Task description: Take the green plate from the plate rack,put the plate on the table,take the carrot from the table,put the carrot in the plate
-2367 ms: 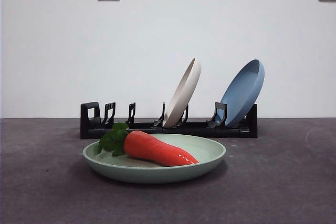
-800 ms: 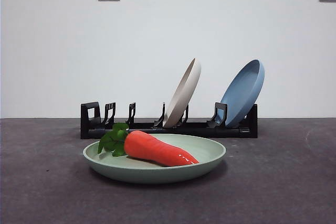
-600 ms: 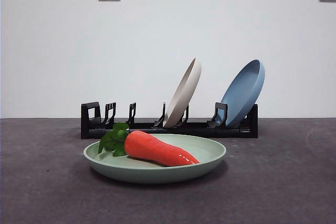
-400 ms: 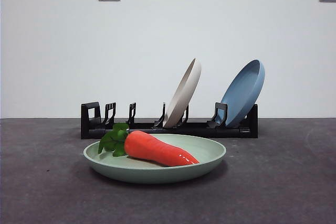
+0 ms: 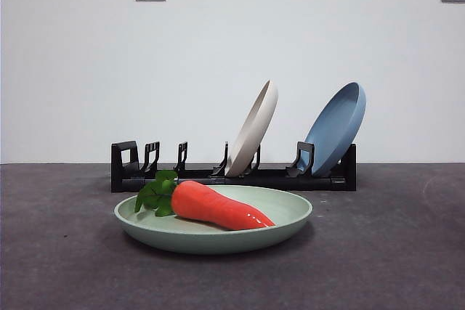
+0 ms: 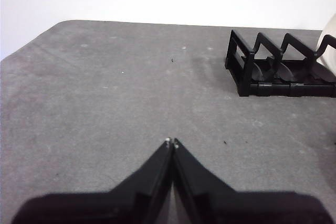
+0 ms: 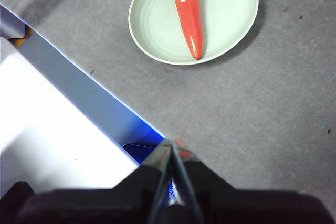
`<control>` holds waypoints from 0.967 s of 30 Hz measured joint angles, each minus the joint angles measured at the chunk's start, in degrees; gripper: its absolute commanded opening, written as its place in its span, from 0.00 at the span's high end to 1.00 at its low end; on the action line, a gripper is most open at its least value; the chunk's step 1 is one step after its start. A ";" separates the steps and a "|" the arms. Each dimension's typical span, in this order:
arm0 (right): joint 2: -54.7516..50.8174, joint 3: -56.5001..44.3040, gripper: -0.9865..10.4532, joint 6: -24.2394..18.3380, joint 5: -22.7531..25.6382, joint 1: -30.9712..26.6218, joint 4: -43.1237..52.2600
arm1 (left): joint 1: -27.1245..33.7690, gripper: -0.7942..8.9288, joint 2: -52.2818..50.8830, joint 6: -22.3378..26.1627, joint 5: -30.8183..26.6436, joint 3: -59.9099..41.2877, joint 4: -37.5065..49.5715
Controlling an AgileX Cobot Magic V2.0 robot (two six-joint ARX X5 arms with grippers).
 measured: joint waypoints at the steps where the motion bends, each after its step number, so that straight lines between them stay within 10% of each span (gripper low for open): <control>1: 0.02 0.00 0.91 0.00 0.00 0.00 0.00 | 0.00 0.92 0.00 -0.02 0.02 0.00 0.00; 15: -0.92 0.00 0.91 -1.81 2.38 -1.81 2.14 | 0.00 0.92 0.00 -0.02 0.02 0.00 0.00; 29: -17.16 -19.58 0.91 -2.43 -3.15 -31.45 36.81 | 0.00 0.92 0.00 -0.15 0.00 0.00 0.00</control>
